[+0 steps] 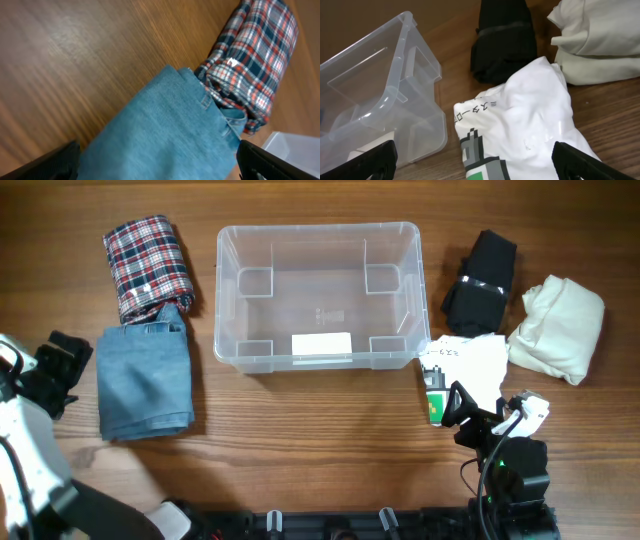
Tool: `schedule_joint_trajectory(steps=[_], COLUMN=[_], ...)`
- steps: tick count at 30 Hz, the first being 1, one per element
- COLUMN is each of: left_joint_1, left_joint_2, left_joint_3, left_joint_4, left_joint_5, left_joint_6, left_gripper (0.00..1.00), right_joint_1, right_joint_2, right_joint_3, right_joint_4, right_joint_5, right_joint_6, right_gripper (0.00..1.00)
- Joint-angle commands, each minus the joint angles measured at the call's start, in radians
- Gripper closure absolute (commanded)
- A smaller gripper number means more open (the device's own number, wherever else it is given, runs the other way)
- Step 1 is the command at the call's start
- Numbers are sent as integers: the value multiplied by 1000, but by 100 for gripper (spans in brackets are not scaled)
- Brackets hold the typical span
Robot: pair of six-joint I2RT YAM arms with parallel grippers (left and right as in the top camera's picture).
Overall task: Pack container
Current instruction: 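Reach the left gripper to the blue denim garment and grasp it, then lift the denim with the left gripper and lower it into the box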
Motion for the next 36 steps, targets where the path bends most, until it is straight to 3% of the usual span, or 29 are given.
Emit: schedule_joint_trajectory(steps=[1,5,13,16,21,22,23,27,30,32,36], left_joint_1=[3,3,-38,-73,-108,-108,-101,-101,-102,-110,-175], left_joint_2=[108,213,351,357,361,361,361,316,237,147,10], left_joint_3=[16,16,16,16,16,16,16,82,240,427,534], left_joint_4=[48,78,80,74,61,61,58,-40,-214,-378,-394], left_joint_5=[62,63,135,134,31,23,25,94,164,285,348], left_joint_6=[154,245,267,270,273,270,252,211,187,152,-8], left_gripper=[1,2,8,25,67,77,94,96,96,96,96], right_joint_1=[-5,-5,-5,-5,-5,-5,-5,-5,-5,-5,-5], right_joint_2=[-5,-5,-5,-5,-5,-5,-5,-5,-5,-5,-5], right_joint_3=[-3,-3,-3,-3,-3,-3,-3,-3,-3,-3,-3], right_joint_4=[5,5,5,5,5,5,5,5,5,5,5], right_joint_5=[-5,-5,-5,-5,-5,-5,-5,-5,-5,-5,-5], right_joint_6=[8,8,8,8,8,8,8,8,8,8,8], right_gripper=[0,0,0,0,0,0,0,0,0,0,0])
